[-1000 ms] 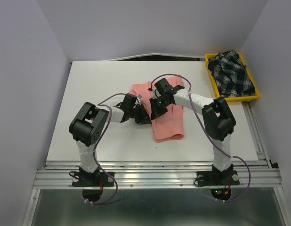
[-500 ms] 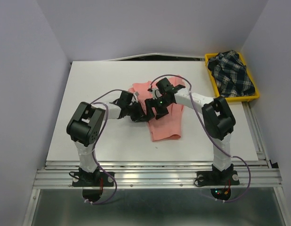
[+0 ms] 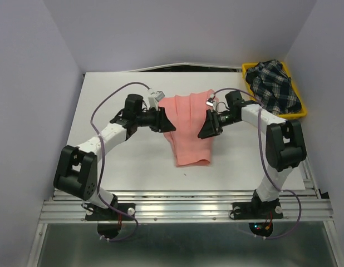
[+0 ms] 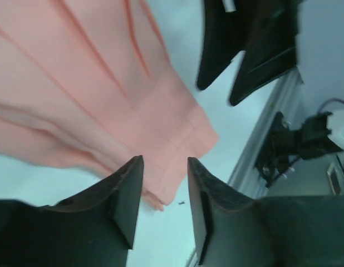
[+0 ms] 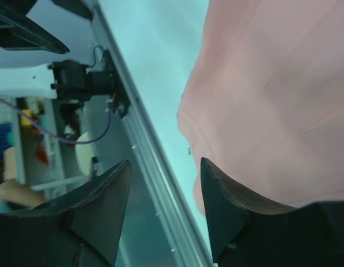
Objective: Fold and stack the skirts
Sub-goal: Fold the skirt
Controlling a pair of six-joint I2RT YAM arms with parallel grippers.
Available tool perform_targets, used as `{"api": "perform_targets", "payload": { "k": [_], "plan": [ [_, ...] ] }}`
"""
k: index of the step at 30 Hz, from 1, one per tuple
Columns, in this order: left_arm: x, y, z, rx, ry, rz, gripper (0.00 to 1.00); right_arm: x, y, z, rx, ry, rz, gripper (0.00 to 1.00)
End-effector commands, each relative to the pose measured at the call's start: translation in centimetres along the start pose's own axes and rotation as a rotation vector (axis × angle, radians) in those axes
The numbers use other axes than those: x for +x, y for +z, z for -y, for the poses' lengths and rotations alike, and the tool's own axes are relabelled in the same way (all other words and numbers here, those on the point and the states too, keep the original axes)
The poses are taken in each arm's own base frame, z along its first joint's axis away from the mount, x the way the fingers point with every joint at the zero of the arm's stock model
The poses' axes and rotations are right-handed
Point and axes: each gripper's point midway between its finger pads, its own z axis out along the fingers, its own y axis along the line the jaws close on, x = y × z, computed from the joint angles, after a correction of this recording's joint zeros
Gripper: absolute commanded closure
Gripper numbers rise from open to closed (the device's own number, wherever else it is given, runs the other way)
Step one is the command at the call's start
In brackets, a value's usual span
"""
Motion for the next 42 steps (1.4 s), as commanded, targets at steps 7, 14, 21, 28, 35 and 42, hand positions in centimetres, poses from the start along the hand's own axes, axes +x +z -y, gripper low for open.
{"api": "perform_targets", "payload": {
  "k": [7,14,21,28,35,42],
  "plan": [
    [10.2,5.9,2.2,0.237,-0.343,-0.269,0.86,8.3,3.7,1.8,-0.101,0.224,-0.152,0.58],
    [12.7,8.1,-3.7,0.096,-0.499,-0.313,0.9,9.9,5.6,9.6,0.179,0.338,-0.184,0.63],
    [6.9,5.5,0.1,0.163,-0.131,-0.29,0.48,7.7,5.8,9.6,0.172,0.321,-0.173,0.61],
    [1.7,-0.6,-2.6,-0.168,0.564,-0.172,0.02,1.8,3.9,2.3,0.036,0.154,-0.069,0.46],
    [1.9,-7.0,-3.6,-0.343,1.311,-0.08,0.02,0.1,3.3,1.3,0.069,0.025,-0.032,0.42],
    [6.2,-5.5,-3.3,-0.269,1.558,-0.165,0.02,-2.1,4.3,4.4,0.16,-0.073,-0.026,0.43]
  ]
}}
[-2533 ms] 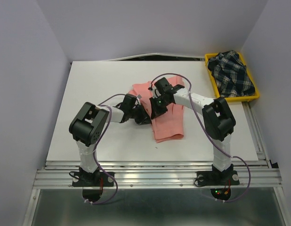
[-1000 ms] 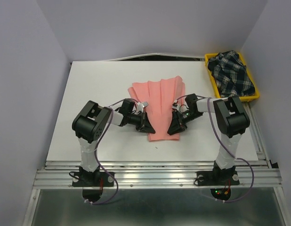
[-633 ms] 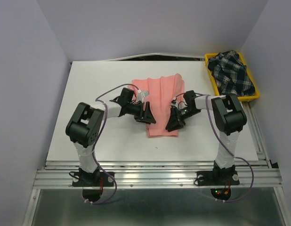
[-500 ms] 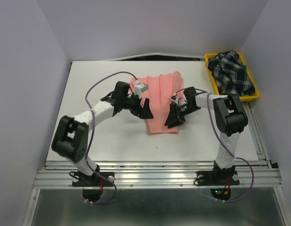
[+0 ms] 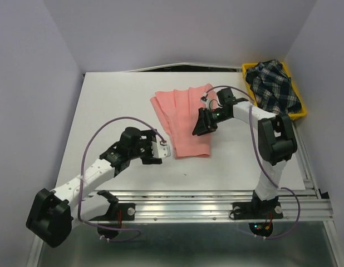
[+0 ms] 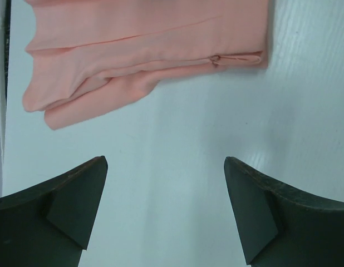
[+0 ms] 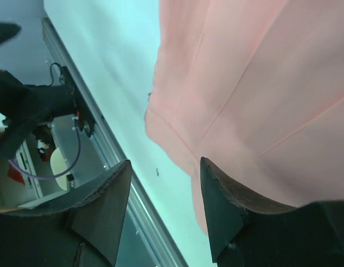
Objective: Fold and stack the skirts
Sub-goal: Fold the skirt
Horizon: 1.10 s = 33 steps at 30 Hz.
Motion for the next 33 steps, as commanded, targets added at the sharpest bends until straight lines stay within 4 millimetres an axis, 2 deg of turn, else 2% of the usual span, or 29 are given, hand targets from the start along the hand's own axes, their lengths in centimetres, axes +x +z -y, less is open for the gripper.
{"api": "perform_targets", "payload": {
  "k": [1,6,13,18,20,23,27,33],
  "plan": [
    [-0.2,1.3,0.9,-0.043,0.281,0.008,0.02,-2.2,1.6,2.0,0.064,-0.11,0.008,0.43],
    [-0.3,3.2,4.2,0.019,0.508,0.054,0.02,-1.9,3.9,3.8,0.097,-0.12,-0.025,0.46],
    [-1.2,7.9,7.0,0.164,0.508,0.061,0.02,0.6,5.9,7.3,0.176,-0.049,-0.094,0.51],
    [-1.8,10.0,8.7,0.211,0.558,0.08,0.02,2.0,6.8,8.5,0.226,-0.025,-0.144,0.53],
    [-1.7,10.9,9.0,0.222,0.566,0.063,0.02,2.5,7.2,8.9,0.244,-0.012,-0.162,0.53],
    [-2.5,11.8,8.2,0.198,0.548,0.061,0.02,2.9,7.5,9.3,0.249,0.008,-0.175,0.53],
    [-3.7,13.0,7.6,0.207,0.498,0.064,0.02,3.1,7.7,9.4,0.238,0.026,-0.183,0.53],
    [-4.4,14.4,6.7,0.202,0.433,0.038,0.02,3.3,7.9,8.9,0.227,0.028,-0.195,0.53]
  ]
}}
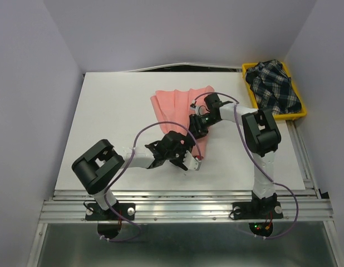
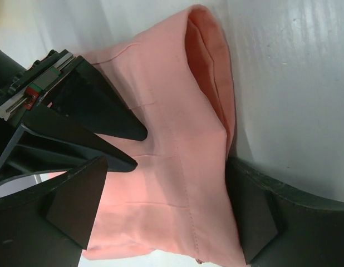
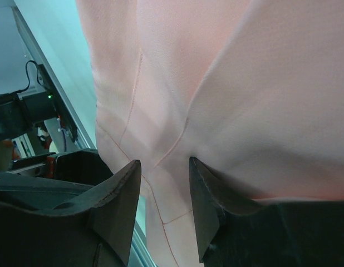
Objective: Fold and stack the skirts
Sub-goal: Fold the skirt
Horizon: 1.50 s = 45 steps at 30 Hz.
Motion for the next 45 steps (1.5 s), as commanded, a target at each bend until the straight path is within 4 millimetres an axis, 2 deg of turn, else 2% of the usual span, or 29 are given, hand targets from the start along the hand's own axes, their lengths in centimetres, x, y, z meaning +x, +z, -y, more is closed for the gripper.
{"api": "perform_targets", "payload": {
  "k": [1,3,7,9,13,19,22,23,24,28,29,31,33,34,36,38,41,44,45],
  "plan": [
    [0.0,0.5,0.0,0.022,-0.065,-0.021,0.02,2.8,2.4,4.0,0.144,0.025,-0.094,0.53],
    [0.1,0.6,-0.2,0.011,-0.088,-0.034,0.02,3.0,2.4,4.0,0.144,0.028,-0.097,0.53],
    [0.6,0.5,-0.5,0.005,-0.11,-0.065,0.15,3.3,2.5,4.2,0.148,0.032,-0.105,0.53],
    [0.6,0.4,-0.3,0.009,-0.128,-0.067,0.17,3.4,2.5,4.3,0.148,0.034,-0.107,0.53],
    [0.7,0.1,-0.3,0.002,-0.176,-0.084,0.33,3.5,2.5,4.3,0.15,0.032,-0.113,0.53],
    [1.3,0.0,-0.7,0.027,-0.173,-0.134,0.69,3.6,2.4,3.9,0.127,0.027,-0.119,0.53],
    [1.3,0.1,-0.5,0.067,-0.184,-0.15,0.81,3.0,2.0,3.1,0.111,0.005,-0.102,0.53],
    [1.1,-0.1,-0.3,0.101,-0.191,-0.152,0.94,2.4,1.8,2.7,0.105,-0.012,-0.088,0.52],
    [0.9,-0.2,0.0,0.124,-0.197,-0.15,1.0,1.9,1.5,2.3,0.105,-0.03,-0.075,0.5],
    [-0.4,-1.8,1.5,0.239,-0.254,-0.131,1.0,-2.9,-0.8,0.1,0.138,-0.196,0.036,0.37],
    [-0.9,-2.5,2.2,0.281,-0.273,-0.13,1.0,-5.3,-2.2,-0.7,0.16,-0.242,0.095,0.31],
    [-1.8,-3.9,3.4,0.344,-0.325,-0.121,1.0,-7.3,-3.4,-1.3,0.172,-0.288,0.145,0.26],
    [-2.6,-4.9,4.1,0.376,-0.362,-0.111,1.0,-10.0,-5.4,-1.5,0.19,-0.325,0.214,0.23],
    [-3.5,-5.8,4.8,0.404,-0.387,-0.099,1.0,-10.7,-5.6,-0.9,0.208,-0.329,0.224,0.21],
    [-4.6,-7.0,5.9,0.446,-0.409,-0.088,1.0,-12.9,-6.4,-1.1,0.241,-0.371,0.265,0.2],
    [-6.1,-8.1,6.0,0.46,-0.422,-0.061,1.0,-14.2,-6.8,0.5,0.276,-0.363,0.285,0.2],
    [-8.0,-9.7,6.2,0.5,-0.467,-0.03,1.0,-15.8,-7.0,0.6,0.287,-0.403,0.307,0.2],
    [-9.6,-11.2,6.6,0.566,-0.519,0.0,1.0,-15.9,-6.0,1.3,0.272,-0.411,0.291,0.2],
    [-10.5,-11.6,5.9,0.569,-0.536,0.019,1.0,-15.7,-5.7,1.3,0.249,-0.411,0.283,0.2]
  ]
}}
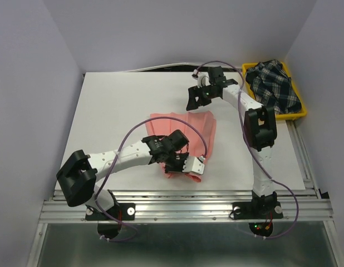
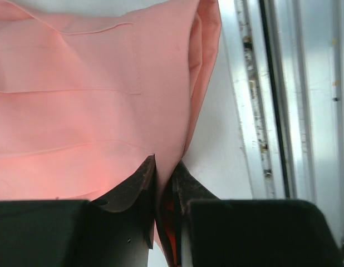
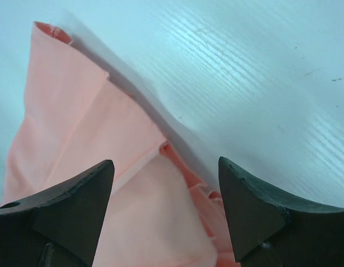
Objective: Fold and stack the skirts
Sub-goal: Fold the skirt
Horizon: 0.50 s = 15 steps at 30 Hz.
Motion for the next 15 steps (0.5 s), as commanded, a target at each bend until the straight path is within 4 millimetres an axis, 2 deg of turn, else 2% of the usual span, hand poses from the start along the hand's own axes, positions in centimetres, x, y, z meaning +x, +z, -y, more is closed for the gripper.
{"api": "perform_targets", "payload": {
  "k": [1,2,4,5,6,7,9,10,12,13,15],
  "plan": [
    [-3.1,-3.1,3.2,0.152,-0.11,0.08,1.0,0.5,1.8,0.1,-0.037,-0.046,-0.015,0.2],
    [-4.0,-3.7,3.1,0.161,-0.117,0.097,1.0,0.8,2.1,-0.3,-0.068,-0.04,-0.021,0.19],
    [-4.5,-4.3,3.9,0.208,-0.141,0.099,1.0,1.6,2.5,-0.6,-0.107,-0.042,-0.038,0.21],
    [-5.5,-4.9,3.5,0.207,-0.138,0.116,1.0,2.0,2.5,-1.1,-0.14,-0.042,-0.043,0.22],
    [-5.9,-5.2,3.5,0.217,-0.146,0.121,1.0,3.4,3.0,-1.9,-0.168,-0.042,-0.072,0.24],
    [-5.9,-5.3,3.9,0.246,-0.169,0.108,1.0,4.0,3.0,-2.1,-0.187,-0.053,-0.081,0.29],
    [-7.0,-6.1,3.3,0.247,-0.177,0.128,1.0,5.4,3.1,-4.4,-0.247,-0.077,-0.112,0.38],
    [-7.2,-6.3,3.3,0.26,-0.197,0.128,1.0,7.6,3.2,-5.0,-0.271,-0.062,-0.159,0.46],
    [-8.1,-7.2,2.0,0.237,-0.202,0.151,1.0,9.2,2.9,-6.3,-0.31,-0.058,-0.195,0.53],
    [-8.6,-7.5,1.2,0.224,-0.203,0.154,1.0,10.9,3.0,-7.0,-0.33,-0.043,-0.229,0.58],
    [-8.6,-8.0,-0.2,0.198,-0.21,0.157,1.0,11.8,2.6,-8.2,-0.371,-0.031,-0.242,0.64]
  ]
}}
